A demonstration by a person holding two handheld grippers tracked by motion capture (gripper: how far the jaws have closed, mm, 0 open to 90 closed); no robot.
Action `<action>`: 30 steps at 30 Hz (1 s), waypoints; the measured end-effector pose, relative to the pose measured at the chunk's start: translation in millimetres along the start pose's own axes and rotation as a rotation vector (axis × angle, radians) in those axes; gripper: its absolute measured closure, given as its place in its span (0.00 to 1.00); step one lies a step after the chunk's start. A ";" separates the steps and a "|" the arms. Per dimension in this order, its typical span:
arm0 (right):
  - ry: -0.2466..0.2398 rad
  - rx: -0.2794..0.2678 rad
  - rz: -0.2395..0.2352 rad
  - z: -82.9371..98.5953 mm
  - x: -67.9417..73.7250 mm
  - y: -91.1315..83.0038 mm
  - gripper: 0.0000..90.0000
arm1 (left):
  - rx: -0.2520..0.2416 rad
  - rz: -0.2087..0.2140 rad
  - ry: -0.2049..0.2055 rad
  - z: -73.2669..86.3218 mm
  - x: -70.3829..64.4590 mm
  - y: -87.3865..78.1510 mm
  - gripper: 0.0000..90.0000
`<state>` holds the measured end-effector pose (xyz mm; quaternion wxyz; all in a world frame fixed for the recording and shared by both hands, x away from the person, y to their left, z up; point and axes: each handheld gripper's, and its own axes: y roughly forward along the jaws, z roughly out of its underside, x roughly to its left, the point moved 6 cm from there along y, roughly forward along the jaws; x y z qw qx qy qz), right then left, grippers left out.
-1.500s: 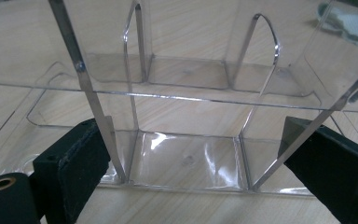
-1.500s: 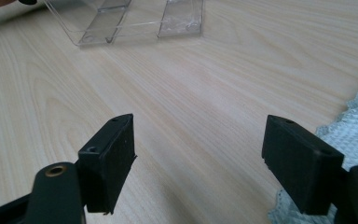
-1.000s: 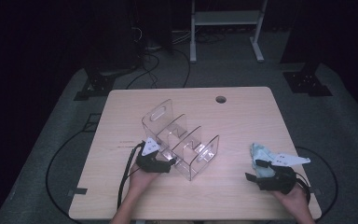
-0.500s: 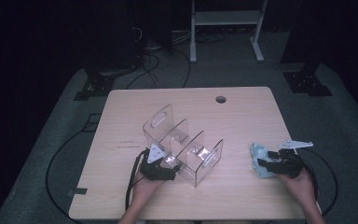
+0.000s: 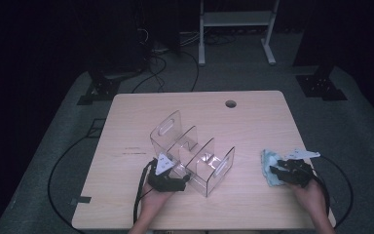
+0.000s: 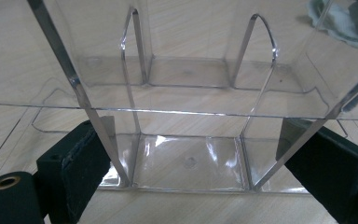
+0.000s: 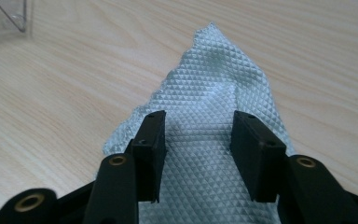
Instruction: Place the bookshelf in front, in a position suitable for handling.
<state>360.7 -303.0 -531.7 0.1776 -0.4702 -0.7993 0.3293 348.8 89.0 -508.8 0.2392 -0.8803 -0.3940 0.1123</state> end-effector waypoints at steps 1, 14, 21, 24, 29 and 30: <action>0.003 -0.001 0.010 0.3 1.4 -0.1 0.61 | 0.000 0.001 0.001 -0.1 0.1 0.0 0.10; 0.137 0.091 0.025 -4.4 9.4 1.8 1.00 | -0.001 -0.001 0.000 0.2 -0.6 -0.4 0.10; 0.108 -0.008 -0.108 -47.5 47.2 -18.6 1.00 | 0.005 -0.004 0.002 0.2 -6.7 -1.4 0.10; 0.056 0.000 -0.041 -50.6 38.6 -22.7 0.98 | 0.006 -0.002 0.002 0.2 -8.3 -1.7 0.10; 0.055 0.057 -0.023 -38.4 13.2 -2.6 0.72 | 0.007 -0.004 0.003 -0.2 -9.4 -1.5 0.10; 0.051 0.077 -0.007 -35.5 9.1 1.7 0.70 | 0.008 -0.005 0.003 -0.1 -9.3 -1.6 0.10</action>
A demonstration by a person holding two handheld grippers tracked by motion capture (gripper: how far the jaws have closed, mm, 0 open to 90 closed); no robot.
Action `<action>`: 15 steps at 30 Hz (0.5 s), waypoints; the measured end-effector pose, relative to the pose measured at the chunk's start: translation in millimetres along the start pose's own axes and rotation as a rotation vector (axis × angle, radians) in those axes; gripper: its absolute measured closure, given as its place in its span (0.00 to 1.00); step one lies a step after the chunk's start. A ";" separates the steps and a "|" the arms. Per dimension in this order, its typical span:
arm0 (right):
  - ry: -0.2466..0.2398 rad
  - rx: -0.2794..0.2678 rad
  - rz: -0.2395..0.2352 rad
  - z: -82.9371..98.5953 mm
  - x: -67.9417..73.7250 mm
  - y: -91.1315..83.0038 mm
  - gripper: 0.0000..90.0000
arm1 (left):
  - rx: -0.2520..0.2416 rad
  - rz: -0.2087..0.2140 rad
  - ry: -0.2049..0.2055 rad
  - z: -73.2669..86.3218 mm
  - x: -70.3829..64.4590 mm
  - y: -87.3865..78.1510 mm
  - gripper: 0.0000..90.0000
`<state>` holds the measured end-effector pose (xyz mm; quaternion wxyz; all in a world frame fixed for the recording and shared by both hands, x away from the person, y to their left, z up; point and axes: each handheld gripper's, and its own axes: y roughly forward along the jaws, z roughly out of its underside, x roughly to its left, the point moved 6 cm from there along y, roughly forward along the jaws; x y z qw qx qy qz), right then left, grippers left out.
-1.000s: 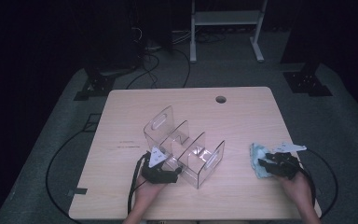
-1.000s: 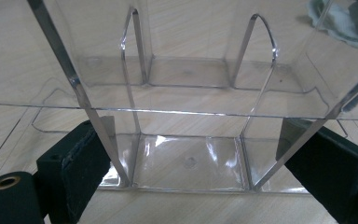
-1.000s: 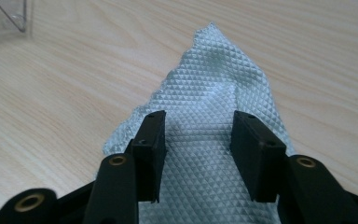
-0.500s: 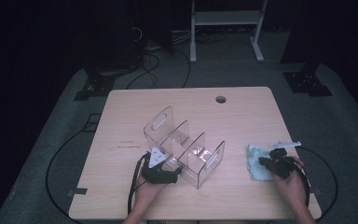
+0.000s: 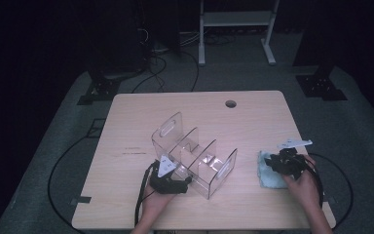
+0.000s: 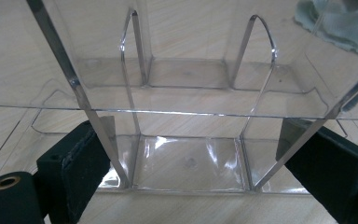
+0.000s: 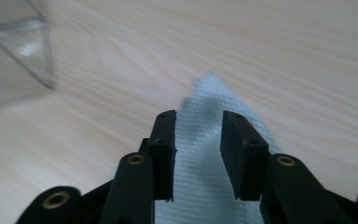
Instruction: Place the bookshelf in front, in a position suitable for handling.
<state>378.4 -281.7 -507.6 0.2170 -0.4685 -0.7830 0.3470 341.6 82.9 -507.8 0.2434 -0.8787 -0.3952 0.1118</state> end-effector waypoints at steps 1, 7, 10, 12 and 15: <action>-0.006 0.009 0.008 1.9 -2.9 3.6 0.69 | 0.000 0.000 -0.001 0.1 0.0 0.0 0.10; 0.008 0.046 0.019 12.6 -9.6 18.2 0.61 | -0.003 0.001 0.001 0.3 -0.3 0.2 0.10; 0.027 0.047 0.031 13.3 -6.3 17.3 0.70 | -0.005 0.000 0.003 0.0 -0.9 0.6 0.10; 0.032 0.042 0.033 13.6 -3.9 16.9 0.75 | -0.003 0.000 0.000 0.0 -1.4 0.5 0.10; 0.099 0.052 0.025 16.3 5.8 13.9 0.93 | -0.004 -0.001 -0.002 0.0 -2.1 0.6 0.10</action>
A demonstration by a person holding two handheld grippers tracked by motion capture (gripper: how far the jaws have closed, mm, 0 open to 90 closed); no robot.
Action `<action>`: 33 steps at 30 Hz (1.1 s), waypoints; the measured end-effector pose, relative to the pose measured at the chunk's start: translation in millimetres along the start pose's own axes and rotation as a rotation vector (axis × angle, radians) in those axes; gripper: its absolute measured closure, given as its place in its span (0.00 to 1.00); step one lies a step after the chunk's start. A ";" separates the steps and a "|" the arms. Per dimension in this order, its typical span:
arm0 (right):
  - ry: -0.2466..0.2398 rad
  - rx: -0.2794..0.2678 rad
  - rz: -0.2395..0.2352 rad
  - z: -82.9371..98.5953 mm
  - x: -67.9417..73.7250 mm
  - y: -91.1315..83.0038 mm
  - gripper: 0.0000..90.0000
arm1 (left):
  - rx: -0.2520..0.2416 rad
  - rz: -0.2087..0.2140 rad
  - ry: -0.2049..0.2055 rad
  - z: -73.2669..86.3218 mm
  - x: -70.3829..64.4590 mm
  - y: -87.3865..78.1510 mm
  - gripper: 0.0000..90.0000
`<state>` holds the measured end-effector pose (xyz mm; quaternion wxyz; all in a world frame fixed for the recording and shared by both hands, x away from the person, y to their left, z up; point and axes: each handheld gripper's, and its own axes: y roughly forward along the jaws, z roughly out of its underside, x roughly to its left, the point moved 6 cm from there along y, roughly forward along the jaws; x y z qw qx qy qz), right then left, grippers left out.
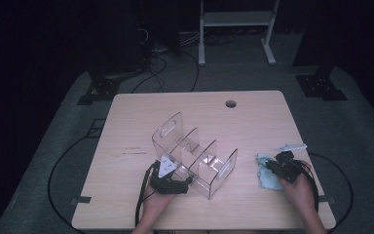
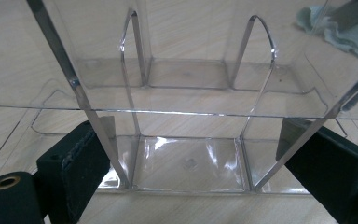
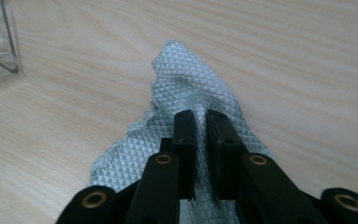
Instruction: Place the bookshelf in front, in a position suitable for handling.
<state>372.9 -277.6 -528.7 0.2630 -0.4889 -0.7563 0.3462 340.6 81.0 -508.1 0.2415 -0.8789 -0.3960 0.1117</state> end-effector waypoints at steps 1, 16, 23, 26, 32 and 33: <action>0.017 0.002 -0.014 0.6 1.4 -0.5 0.94 | 0.000 0.000 0.003 0.0 0.2 0.0 0.10; -0.013 -0.401 -0.441 -38.6 86.3 -70.7 0.95 | 0.001 0.007 -0.001 -1.2 -5.9 3.2 0.10; -0.007 -0.326 -0.403 -30.5 87.6 -32.3 0.94 | 0.001 0.007 0.003 -1.1 -7.2 3.1 0.10; 0.017 -0.297 -0.407 -25.8 85.3 -24.9 0.94 | 0.002 0.005 0.001 -2.0 -8.4 3.8 0.10; -0.011 -0.447 -0.406 -46.8 92.5 -65.3 0.94 | -0.002 0.011 -0.004 -1.7 -9.3 4.5 0.10; -0.011 -0.447 -0.406 -46.8 92.5 -65.3 0.94 | -0.002 0.011 -0.004 -1.7 -9.3 4.5 0.10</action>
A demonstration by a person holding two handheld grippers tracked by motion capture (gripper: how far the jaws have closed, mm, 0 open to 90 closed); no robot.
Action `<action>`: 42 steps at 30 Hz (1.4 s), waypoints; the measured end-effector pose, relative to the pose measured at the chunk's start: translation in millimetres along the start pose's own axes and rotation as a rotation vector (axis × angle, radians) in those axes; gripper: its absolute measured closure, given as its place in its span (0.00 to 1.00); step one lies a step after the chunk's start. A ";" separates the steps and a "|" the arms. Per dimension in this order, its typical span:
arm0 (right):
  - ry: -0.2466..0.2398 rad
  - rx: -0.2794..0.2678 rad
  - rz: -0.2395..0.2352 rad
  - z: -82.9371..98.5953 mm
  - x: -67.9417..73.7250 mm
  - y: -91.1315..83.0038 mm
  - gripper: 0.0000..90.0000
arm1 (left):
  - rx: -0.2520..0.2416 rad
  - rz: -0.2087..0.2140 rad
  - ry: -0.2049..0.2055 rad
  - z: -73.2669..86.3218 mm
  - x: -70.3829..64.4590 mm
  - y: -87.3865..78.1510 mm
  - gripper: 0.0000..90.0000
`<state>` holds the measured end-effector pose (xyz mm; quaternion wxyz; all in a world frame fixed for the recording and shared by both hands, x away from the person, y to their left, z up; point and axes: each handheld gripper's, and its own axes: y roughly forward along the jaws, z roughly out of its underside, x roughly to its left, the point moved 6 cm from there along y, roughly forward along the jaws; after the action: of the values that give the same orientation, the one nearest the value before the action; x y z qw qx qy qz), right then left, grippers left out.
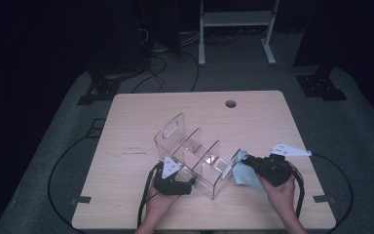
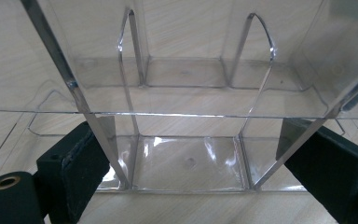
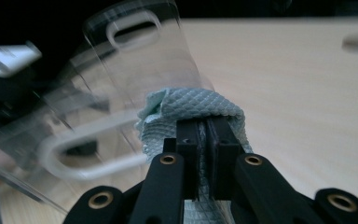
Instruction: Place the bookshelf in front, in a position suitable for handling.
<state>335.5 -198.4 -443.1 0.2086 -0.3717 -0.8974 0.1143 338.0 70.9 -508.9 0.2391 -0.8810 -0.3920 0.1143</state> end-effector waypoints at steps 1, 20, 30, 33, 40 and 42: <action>-0.009 0.001 0.007 -1.3 1.4 0.3 0.94 | 0.000 0.000 0.001 0.0 0.0 0.0 0.10; 0.062 0.099 0.019 34.9 -17.6 20.8 0.94 | 0.005 0.003 0.009 -0.5 0.2 0.4 0.10; 0.036 0.063 0.039 29.0 -16.1 18.7 0.94 | 0.001 0.005 0.014 -0.9 0.3 0.5 0.10; 0.069 0.074 0.029 29.7 -19.3 19.3 0.94 | 0.004 0.007 0.010 -0.2 0.8 0.2 0.10; 0.003 0.012 0.042 12.7 -8.4 10.2 0.94 | 0.006 0.007 0.011 -0.2 0.9 0.2 0.10; 0.020 0.056 0.045 27.1 -14.1 18.4 0.94 | 0.001 0.004 0.013 -0.7 0.8 0.3 0.10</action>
<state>343.4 -197.0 -477.8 0.2254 -0.3870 -0.8830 0.1404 338.9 71.1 -508.5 0.2419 -0.8825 -0.3884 0.1092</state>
